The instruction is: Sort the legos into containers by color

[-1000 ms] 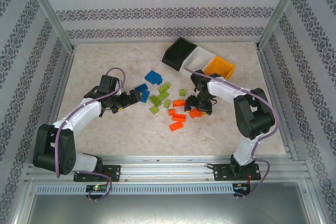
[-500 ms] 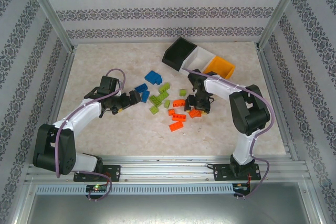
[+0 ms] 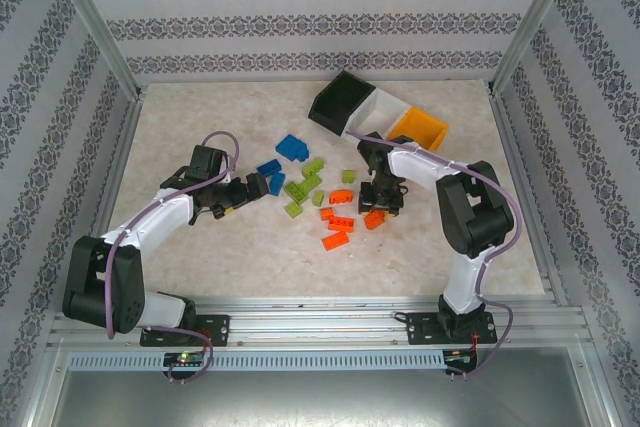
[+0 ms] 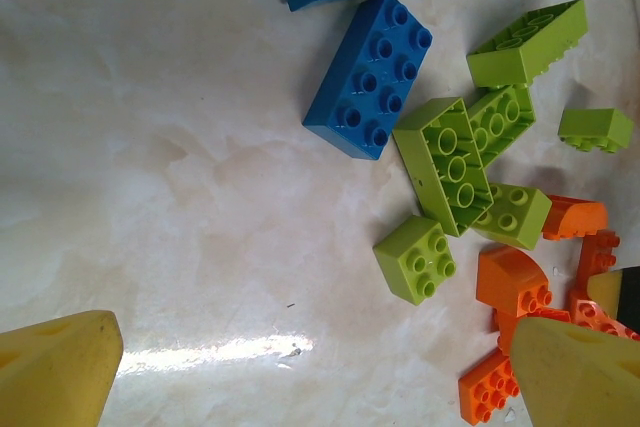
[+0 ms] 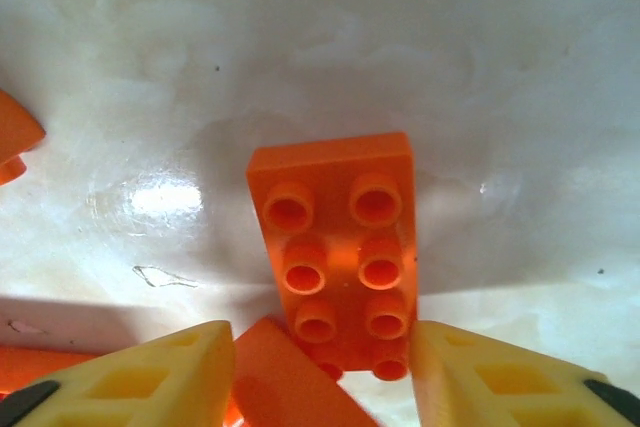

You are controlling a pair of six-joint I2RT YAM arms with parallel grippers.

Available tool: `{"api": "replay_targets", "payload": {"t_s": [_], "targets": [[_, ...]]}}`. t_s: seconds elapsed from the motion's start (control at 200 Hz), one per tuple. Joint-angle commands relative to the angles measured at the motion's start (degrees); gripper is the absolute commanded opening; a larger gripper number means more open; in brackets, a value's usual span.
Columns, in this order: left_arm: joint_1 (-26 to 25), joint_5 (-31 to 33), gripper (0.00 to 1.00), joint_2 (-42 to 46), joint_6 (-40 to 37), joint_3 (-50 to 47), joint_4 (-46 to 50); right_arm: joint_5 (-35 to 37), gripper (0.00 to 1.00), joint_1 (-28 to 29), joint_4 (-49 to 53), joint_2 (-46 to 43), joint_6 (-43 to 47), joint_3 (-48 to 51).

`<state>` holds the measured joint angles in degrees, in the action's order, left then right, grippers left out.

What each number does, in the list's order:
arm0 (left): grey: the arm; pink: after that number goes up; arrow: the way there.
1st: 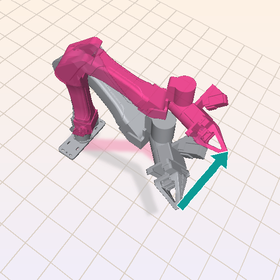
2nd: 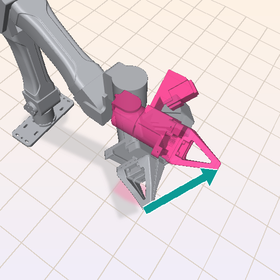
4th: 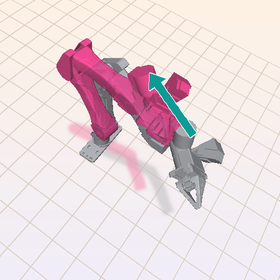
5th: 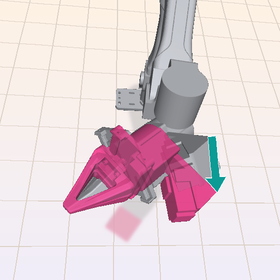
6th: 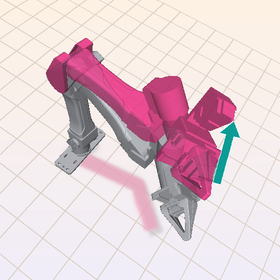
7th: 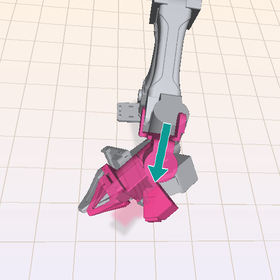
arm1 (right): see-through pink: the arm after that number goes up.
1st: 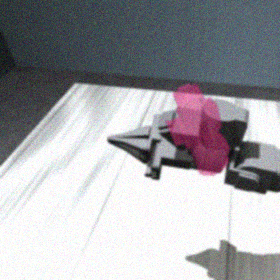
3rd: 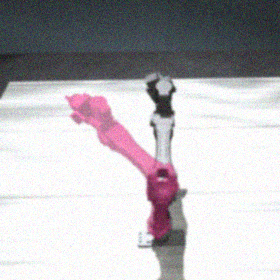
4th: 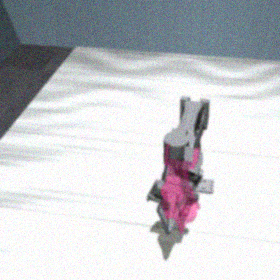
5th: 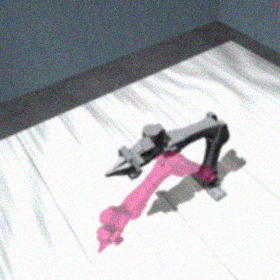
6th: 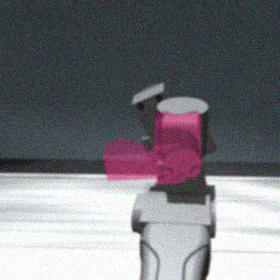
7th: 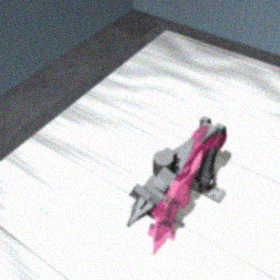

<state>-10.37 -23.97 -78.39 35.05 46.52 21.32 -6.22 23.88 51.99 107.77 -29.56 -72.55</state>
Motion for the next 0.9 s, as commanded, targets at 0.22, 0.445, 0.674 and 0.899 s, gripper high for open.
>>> {"api": "replay_targets", "payload": {"t_s": [0.22, 0.445, 0.674, 0.899], "targets": [[0.73, -0.89, 1.0, -0.65, 1.37, -0.09, -3.12, 1.32, 0.57, -0.75, 2.06, -7.16, -0.01, 3.7], [0.76, -1.43, 1.0, -1.75, 1.4, 0.54, -3.65, -2.66, 0.73, -0.25, 1.37, -9.02, -0.31, 7.11], [0.75, -1.51, 1.0, -1.44, 1.26, 0.0, -3.67, -2.8, 0.73, 0.34, -0.4, -7.59, -1.3, 10.48], [0.71, -1.24, 1.0, -0.69, 0.8, -0.29, -2.89, -3.05, 0.65, 0.72, -1.43, -5.05, -1.49, 10.09]]}}
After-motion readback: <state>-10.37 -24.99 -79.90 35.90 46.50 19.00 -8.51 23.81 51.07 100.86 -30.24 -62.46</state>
